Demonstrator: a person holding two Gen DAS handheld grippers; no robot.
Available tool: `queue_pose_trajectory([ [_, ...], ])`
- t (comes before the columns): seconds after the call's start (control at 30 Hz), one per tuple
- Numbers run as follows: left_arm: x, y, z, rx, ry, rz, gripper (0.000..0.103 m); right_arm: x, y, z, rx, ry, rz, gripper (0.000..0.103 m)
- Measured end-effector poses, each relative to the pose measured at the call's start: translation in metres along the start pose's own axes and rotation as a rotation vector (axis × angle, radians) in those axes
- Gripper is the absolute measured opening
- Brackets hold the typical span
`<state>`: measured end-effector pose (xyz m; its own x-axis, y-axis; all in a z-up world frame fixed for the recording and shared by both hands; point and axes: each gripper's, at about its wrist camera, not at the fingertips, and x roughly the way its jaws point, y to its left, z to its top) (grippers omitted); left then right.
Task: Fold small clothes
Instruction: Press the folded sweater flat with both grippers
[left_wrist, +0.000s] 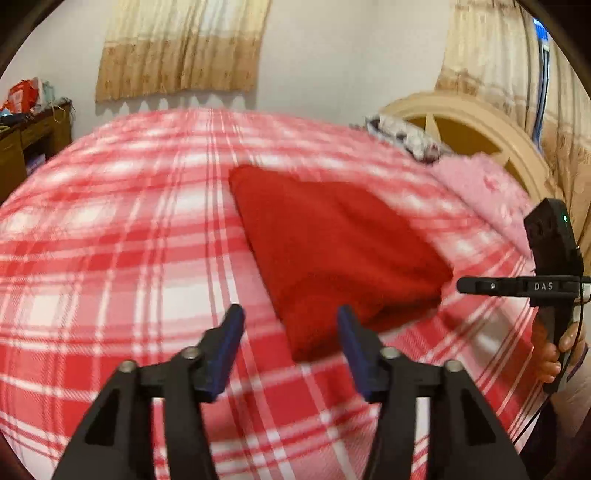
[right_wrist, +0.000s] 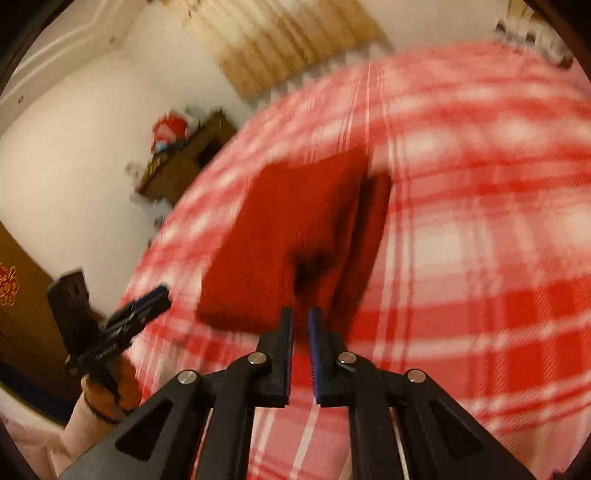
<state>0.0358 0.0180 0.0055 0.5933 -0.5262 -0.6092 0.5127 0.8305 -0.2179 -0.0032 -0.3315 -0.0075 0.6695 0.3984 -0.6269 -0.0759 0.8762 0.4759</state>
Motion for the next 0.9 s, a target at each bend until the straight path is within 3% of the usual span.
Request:
queue_pose_trajectory([
  [0.07, 0.0, 0.002, 0.017, -0.025, -0.047, 0.005, 0.063, -0.002, 0.003, 0.021, -0.007, -0.066, -0.009, 0.05],
  [0.13, 0.01, 0.0, 0.032, -0.025, -0.052, 0.038, 0.063, 0.007, 0.008, 0.034, -0.013, -0.086, -0.015, 0.057],
  [0.23, 0.039, -0.007, 0.046, -0.029, -0.031, 0.071, 0.063, 0.034, 0.023, 0.048, -0.06, -0.084, -0.092, 0.056],
  [0.27, 0.047, -0.009, 0.047, -0.029, -0.019, 0.079, 0.063, 0.05, 0.031, 0.049, -0.106, -0.072, -0.164, 0.044],
  [0.33, 0.063, -0.016, 0.045, -0.013, 0.006, 0.114, 0.063, 0.071, 0.037, 0.039, -0.159, -0.033, -0.218, 0.027],
  [0.4, 0.078, -0.025, 0.033, 0.022, 0.051, 0.141, 0.063, 0.091, 0.027, 0.031, -0.147, 0.011, -0.27, 0.022],
  [0.47, 0.086, -0.03, 0.021, 0.047, 0.081, 0.147, 0.065, 0.097, 0.012, 0.02, -0.103, 0.016, -0.28, 0.022],
  [0.6, 0.079, -0.031, 0.004, 0.059, 0.063, 0.166, 0.084, 0.086, 0.0, 0.004, -0.068, -0.013, -0.283, 0.022],
  [0.73, 0.077, -0.023, -0.003, 0.042, 0.108, 0.102, 0.086, 0.078, -0.009, 0.0, -0.032, -0.022, -0.257, 0.025],
  [0.77, 0.077, -0.021, -0.002, 0.037, 0.112, 0.099, 0.089, 0.077, -0.014, 0.001, -0.003, -0.018, -0.238, 0.03],
  [0.9, 0.076, -0.018, 0.002, -0.005, 0.13, 0.102, 0.092, 0.076, -0.025, 0.001, 0.104, -0.02, -0.166, 0.031],
])
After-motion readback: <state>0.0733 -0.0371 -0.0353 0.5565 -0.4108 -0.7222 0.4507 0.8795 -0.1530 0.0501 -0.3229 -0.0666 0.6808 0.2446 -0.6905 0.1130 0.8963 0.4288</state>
